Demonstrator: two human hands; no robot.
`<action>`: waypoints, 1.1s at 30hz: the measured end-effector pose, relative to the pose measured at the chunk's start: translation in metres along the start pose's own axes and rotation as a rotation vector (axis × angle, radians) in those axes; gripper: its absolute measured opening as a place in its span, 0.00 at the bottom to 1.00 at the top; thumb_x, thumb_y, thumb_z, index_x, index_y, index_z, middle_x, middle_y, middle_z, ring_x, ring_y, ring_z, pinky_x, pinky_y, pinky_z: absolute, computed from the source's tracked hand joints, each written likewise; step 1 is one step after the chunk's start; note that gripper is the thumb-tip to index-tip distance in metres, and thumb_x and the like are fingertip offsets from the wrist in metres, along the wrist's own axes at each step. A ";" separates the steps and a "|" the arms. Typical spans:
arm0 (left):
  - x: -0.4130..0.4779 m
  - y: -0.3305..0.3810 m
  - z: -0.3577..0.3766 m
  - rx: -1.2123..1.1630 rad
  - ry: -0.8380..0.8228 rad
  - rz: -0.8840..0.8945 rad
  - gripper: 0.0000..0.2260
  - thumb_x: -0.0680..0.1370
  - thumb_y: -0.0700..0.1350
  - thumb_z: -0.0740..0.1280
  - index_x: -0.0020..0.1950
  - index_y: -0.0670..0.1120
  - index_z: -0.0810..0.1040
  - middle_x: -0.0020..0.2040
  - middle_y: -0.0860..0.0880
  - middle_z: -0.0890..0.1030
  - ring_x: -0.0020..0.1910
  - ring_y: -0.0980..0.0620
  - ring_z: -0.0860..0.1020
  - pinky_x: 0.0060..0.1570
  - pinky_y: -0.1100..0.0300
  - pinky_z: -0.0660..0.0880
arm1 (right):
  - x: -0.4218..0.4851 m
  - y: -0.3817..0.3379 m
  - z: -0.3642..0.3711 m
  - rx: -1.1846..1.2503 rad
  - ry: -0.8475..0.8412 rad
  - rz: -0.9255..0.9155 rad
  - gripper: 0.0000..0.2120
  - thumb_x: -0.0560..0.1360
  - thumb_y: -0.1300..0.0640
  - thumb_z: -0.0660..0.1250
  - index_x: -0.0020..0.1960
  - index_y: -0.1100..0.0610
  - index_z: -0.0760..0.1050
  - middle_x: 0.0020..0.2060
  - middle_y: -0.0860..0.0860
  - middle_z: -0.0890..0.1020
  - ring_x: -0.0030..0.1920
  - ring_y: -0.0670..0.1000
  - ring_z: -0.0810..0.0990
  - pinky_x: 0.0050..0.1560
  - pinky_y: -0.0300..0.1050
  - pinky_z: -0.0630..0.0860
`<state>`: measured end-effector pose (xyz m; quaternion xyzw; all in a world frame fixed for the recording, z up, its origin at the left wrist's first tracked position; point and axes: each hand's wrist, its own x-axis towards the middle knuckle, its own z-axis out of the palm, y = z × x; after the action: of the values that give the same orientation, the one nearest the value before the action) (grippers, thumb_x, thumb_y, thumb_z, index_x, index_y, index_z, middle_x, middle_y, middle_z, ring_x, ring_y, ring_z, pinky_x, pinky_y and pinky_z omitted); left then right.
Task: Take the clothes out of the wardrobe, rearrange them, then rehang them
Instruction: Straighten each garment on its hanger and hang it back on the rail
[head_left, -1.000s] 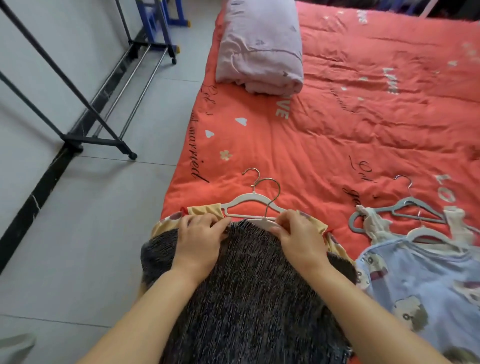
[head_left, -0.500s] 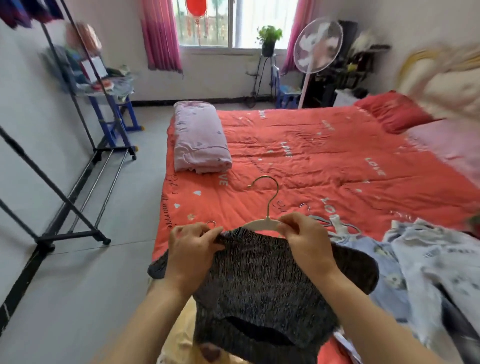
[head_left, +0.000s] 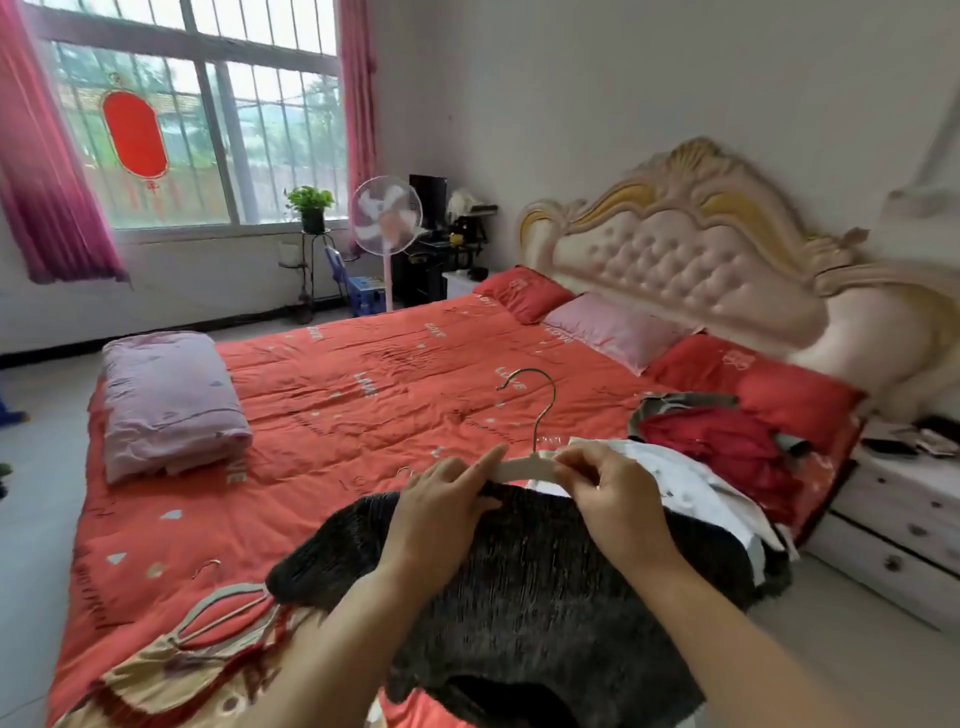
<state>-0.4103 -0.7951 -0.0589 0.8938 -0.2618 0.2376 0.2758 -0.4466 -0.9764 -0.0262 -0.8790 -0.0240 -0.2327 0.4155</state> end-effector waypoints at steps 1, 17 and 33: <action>0.008 0.024 0.015 -0.026 -0.002 0.028 0.23 0.72 0.49 0.64 0.68 0.53 0.73 0.42 0.48 0.79 0.41 0.44 0.78 0.42 0.50 0.74 | -0.003 0.016 -0.024 -0.016 0.030 -0.001 0.02 0.73 0.60 0.70 0.42 0.54 0.80 0.35 0.45 0.81 0.39 0.45 0.79 0.41 0.31 0.71; 0.112 0.317 0.244 -0.229 0.009 0.113 0.22 0.77 0.47 0.66 0.70 0.57 0.68 0.51 0.49 0.79 0.51 0.47 0.76 0.48 0.56 0.68 | -0.022 0.261 -0.325 -0.554 0.259 -0.037 0.20 0.68 0.59 0.75 0.59 0.51 0.79 0.42 0.49 0.83 0.42 0.53 0.80 0.47 0.51 0.77; 0.307 0.358 0.449 -0.296 -0.070 0.056 0.22 0.77 0.47 0.66 0.69 0.60 0.67 0.41 0.57 0.71 0.40 0.53 0.71 0.43 0.59 0.65 | 0.156 0.452 -0.410 -0.617 0.246 0.016 0.21 0.68 0.62 0.74 0.60 0.54 0.78 0.45 0.51 0.84 0.46 0.53 0.81 0.50 0.48 0.76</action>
<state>-0.2682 -1.4297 -0.0820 0.8436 -0.3283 0.1726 0.3884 -0.3607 -1.5989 -0.0602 -0.9289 0.1047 -0.3302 0.1314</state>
